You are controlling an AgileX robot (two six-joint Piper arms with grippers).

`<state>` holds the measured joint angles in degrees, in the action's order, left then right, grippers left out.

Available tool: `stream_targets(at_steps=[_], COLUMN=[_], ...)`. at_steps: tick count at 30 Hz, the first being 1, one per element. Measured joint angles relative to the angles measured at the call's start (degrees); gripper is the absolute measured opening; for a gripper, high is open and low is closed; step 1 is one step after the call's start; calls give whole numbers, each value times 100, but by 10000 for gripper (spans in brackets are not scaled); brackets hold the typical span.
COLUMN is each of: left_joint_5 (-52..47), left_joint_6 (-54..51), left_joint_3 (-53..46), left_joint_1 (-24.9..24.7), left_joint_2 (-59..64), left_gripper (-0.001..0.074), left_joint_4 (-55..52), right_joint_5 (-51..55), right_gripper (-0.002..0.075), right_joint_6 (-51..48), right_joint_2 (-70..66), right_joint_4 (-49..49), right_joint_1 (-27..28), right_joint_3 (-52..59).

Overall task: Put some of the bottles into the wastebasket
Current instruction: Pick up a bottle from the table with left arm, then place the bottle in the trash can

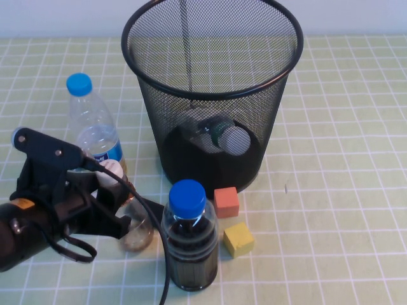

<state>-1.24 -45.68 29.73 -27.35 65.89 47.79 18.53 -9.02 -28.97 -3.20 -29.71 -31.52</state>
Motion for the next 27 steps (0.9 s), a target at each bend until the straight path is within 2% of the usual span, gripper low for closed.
stream_targets(at_steps=[12,20,27], left_joint_5=[-185,-1005,-1522], left_joint_6=[13,-83,-117], left_joint_3=[184,1152,2463], left_joint_1=[0,0,0], left_joint_2=[-74,-605,-1079], left_gripper=[306,306,305], left_joint_4=[13,-97,-161], right_joint_5=[289,657,656], right_gripper=[-2,-2,-2], right_joint_6=[-10,-10,-10], right_joint_2=[0,0,0], right_joint_4=[76,99,123], right_joint_1=[0,0,0], right_joint_3=[0,0,0])
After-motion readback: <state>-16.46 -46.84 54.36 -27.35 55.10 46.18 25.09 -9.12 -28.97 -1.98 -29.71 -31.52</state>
